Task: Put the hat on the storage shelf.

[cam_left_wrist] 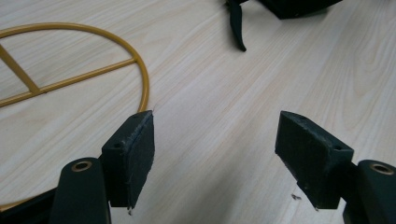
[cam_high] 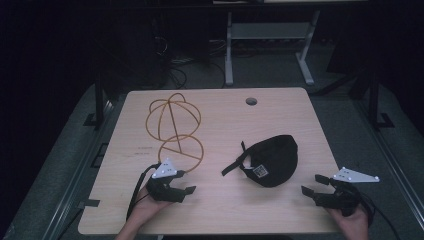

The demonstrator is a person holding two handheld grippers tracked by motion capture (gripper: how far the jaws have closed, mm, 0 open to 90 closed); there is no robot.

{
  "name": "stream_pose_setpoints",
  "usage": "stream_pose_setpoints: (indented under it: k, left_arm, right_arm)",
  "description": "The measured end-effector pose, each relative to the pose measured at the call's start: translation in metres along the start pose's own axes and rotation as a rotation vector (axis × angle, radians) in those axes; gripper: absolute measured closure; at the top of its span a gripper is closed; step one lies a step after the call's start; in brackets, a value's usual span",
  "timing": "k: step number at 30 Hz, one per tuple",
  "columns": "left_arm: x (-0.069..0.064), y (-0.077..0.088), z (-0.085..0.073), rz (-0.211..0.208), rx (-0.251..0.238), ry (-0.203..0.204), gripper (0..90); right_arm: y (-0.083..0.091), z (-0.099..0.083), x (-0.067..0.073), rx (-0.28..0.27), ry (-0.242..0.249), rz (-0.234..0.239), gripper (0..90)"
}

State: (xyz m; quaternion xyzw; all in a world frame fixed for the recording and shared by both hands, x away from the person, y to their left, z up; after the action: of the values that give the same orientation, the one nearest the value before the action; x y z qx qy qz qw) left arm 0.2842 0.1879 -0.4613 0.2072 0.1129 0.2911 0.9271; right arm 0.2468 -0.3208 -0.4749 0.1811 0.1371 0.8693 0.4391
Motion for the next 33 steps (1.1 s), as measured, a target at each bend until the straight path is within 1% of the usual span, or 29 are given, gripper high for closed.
stream_pose_setpoints:
  k: [1, 3, 4, 7, 10, 15, 18, 19, 21, 22, 23, 26, 29, 32, 33]
  left_arm:
    - [0.000, -0.001, 0.000, -0.001, 0.003, -0.005, 28.2]
    - [-0.001, -0.002, 0.000, -0.007, 0.011, -0.009, 28.2]
    - [-0.001, -0.002, 0.000, -0.011, 0.019, -0.014, 28.2]
    - [-0.002, -0.002, 0.001, -0.012, 0.014, -0.015, 28.2]
    - [-0.005, -0.001, 0.002, -0.016, 0.002, -0.006, 28.2]
    - [-0.007, -0.001, 0.004, -0.020, 0.001, -0.018, 28.0]
    - [-0.013, 0.000, 0.010, -0.047, -0.035, -0.007, 27.8]
    - [-0.013, 0.000, 0.010, -0.047, -0.035, -0.007, 27.8]
    - [-0.017, -0.002, 0.016, -0.064, -0.053, -0.011, 27.5]
    - [-0.018, -0.004, 0.018, -0.067, -0.053, -0.021, 27.4]
    - [-0.019, -0.005, 0.020, -0.071, -0.055, -0.023, 27.0]
    - [-0.023, -0.009, 0.026, -0.087, -0.064, -0.013, 26.9]
    - [-0.025, -0.013, 0.030, -0.095, -0.057, -0.021, 26.9]
    - [-0.031, -0.018, 0.036, -0.118, -0.047, -0.031, 26.9]
    - [-0.031, -0.018, 0.036, -0.118, -0.047, -0.031, 26.9]
  right_arm:
    - [0.000, 0.000, -0.001, -0.004, 0.008, 0.002, 23.3]
    - [0.000, 0.000, -0.001, 0.001, 0.001, 0.001, 23.3]
    - [-0.001, 0.000, -0.001, -0.003, 0.007, 0.002, 23.3]
    - [0.000, 0.000, -0.002, -0.007, 0.009, 0.003, 23.3]
    - [0.000, 0.000, -0.001, -0.007, 0.008, 0.005, 23.2]
    - [0.001, 0.002, 0.002, -0.011, 0.022, 0.006, 23.3]
    - [0.001, 0.002, 0.004, -0.009, 0.026, 0.002, 23.3]
    - [0.001, 0.002, 0.004, -0.007, 0.023, 0.003, 23.3]
    - [0.000, 0.002, 0.004, -0.008, 0.027, 0.005, 23.3]
    - [-0.001, 0.002, 0.004, -0.004, 0.026, 0.005, 23.2]
    - [-0.001, 0.002, 0.004, -0.003, 0.025, 0.005, 23.3]
    - [-0.001, 0.001, 0.004, 0.000, 0.025, 0.006, 23.2]
    - [-0.001, 0.001, 0.004, -0.005, 0.024, 0.009, 23.2]
    - [0.000, 0.002, 0.005, -0.007, 0.024, 0.015, 23.2]
    - [0.000, 0.002, 0.005, -0.007, 0.024, 0.015, 23.2]
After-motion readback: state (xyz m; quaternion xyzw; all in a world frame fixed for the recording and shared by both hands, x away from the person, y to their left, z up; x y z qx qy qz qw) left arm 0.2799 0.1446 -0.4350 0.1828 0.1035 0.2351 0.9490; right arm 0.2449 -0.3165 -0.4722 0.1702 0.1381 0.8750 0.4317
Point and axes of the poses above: each handheld gripper's, and its own axes: y roughly backward along the jaws, z roughly out of its top, x roughly to its left, the point moved 1 cm from there along -y, roughly forward along the jaws, and after that the axes turned 12 degrees about -x, right-handed, at the moved point
